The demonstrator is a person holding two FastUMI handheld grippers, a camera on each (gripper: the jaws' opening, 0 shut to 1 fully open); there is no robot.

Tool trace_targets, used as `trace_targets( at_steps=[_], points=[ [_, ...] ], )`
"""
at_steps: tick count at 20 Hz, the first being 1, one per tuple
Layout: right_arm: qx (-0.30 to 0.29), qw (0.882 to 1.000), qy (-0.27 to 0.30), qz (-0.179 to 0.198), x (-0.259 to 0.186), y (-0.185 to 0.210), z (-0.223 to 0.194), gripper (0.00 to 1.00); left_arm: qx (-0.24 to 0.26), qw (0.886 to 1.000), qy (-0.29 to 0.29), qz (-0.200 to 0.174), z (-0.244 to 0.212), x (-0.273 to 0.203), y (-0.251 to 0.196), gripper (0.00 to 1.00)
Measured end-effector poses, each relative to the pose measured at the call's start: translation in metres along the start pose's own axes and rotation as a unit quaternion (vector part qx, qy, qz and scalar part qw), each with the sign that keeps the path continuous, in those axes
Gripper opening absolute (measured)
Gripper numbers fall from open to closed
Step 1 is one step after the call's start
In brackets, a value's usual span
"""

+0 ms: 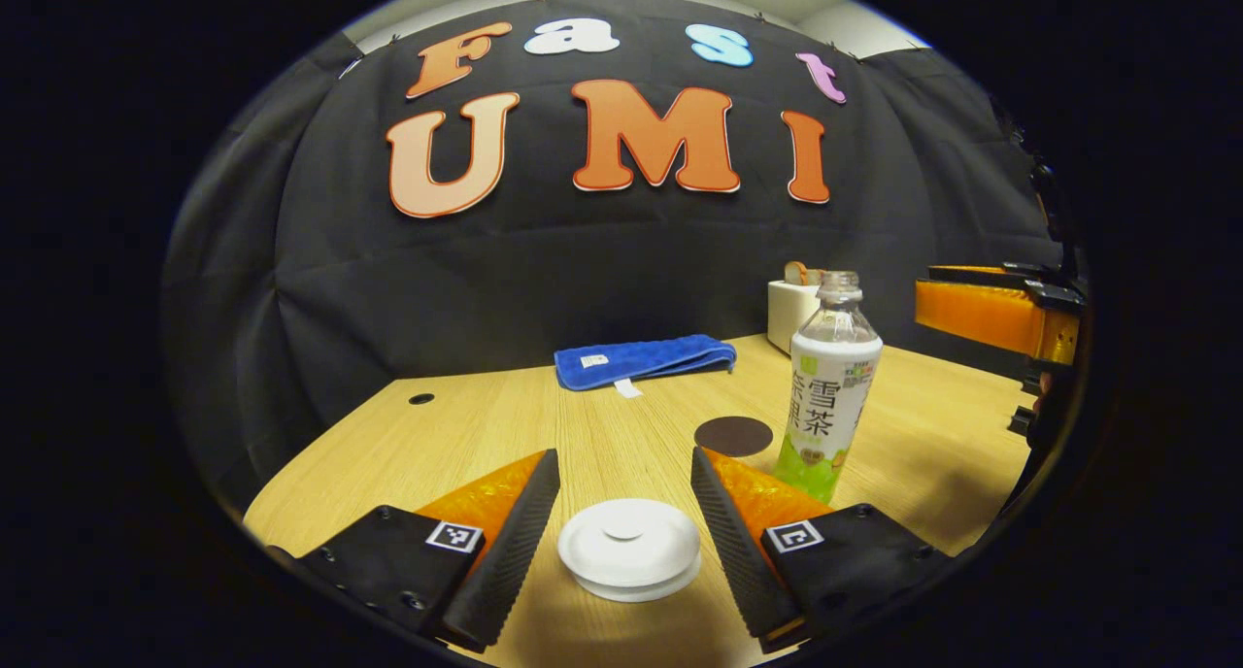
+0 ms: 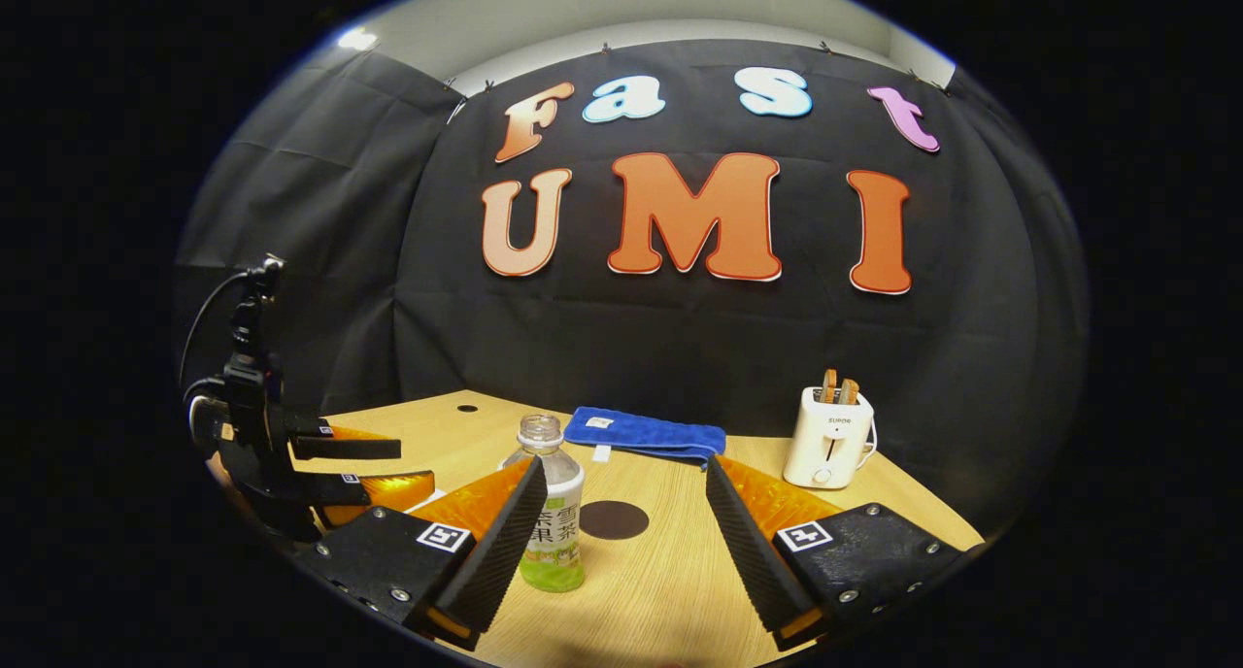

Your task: Open the teacup lid with one hand, grasp the water bottle and pour water into the teacup with the other hand; after pouring, place the water bottle on the coaster and then close the teacup lid.

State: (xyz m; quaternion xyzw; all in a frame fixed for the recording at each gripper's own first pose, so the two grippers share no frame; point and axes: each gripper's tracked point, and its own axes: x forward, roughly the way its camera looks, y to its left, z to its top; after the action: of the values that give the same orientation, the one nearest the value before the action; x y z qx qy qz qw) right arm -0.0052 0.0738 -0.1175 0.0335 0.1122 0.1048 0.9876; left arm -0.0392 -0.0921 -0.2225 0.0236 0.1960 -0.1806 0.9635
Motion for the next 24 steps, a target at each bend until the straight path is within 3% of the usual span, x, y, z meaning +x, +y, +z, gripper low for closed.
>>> trace_targets(
  at_steps=[3, 5, 7, 10, 12, 14, 16, 24],
  points=[
    [-0.003, 1.0, 0.009, 0.004, 0.0, 0.003, -0.009, 0.99, 0.011, 1.0, 0.023, -0.007, -0.017, 0.004, -0.005, 0.89],
    [-0.007, 1.0, 0.016, 0.008, 0.001, 0.005, -0.014, 0.99, 0.019, 0.999, 0.04, -0.004, -0.028, 0.006, -0.005, 0.77],
    [-0.011, 1.0, 0.02, 0.009, 0.001, 0.006, -0.017, 0.99, 0.02, 0.999, 0.042, -0.005, -0.029, 0.008, -0.006, 0.8],
    [-0.015, 1.0, 0.022, 0.011, 0.001, 0.007, -0.019, 0.99, 0.021, 0.999, 0.048, 0.003, -0.031, 0.011, -0.001, 0.74],
    [-0.016, 0.999, 0.023, 0.015, 0.001, 0.009, -0.02, 0.99, 0.015, 0.998, 0.059, 0.005, -0.039, 0.014, -0.001, 0.56],
    [-0.017, 0.999, 0.027, 0.018, 0.001, 0.009, -0.024, 0.99, 0.021, 0.998, 0.053, 0.013, -0.029, 0.015, 0.002, 0.51],
    [-0.018, 0.999, 0.03, 0.021, 0.002, 0.011, -0.026, 0.98, 0.015, 0.998, 0.058, 0.016, -0.034, 0.012, 0.004, 0.36],
    [-0.024, 0.998, 0.044, 0.041, 0.008, 0.026, -0.036, 0.98, 0.005, 0.999, 0.018, 0.029, -0.015, 0.011, 0.013, 0.35]
  ],
)
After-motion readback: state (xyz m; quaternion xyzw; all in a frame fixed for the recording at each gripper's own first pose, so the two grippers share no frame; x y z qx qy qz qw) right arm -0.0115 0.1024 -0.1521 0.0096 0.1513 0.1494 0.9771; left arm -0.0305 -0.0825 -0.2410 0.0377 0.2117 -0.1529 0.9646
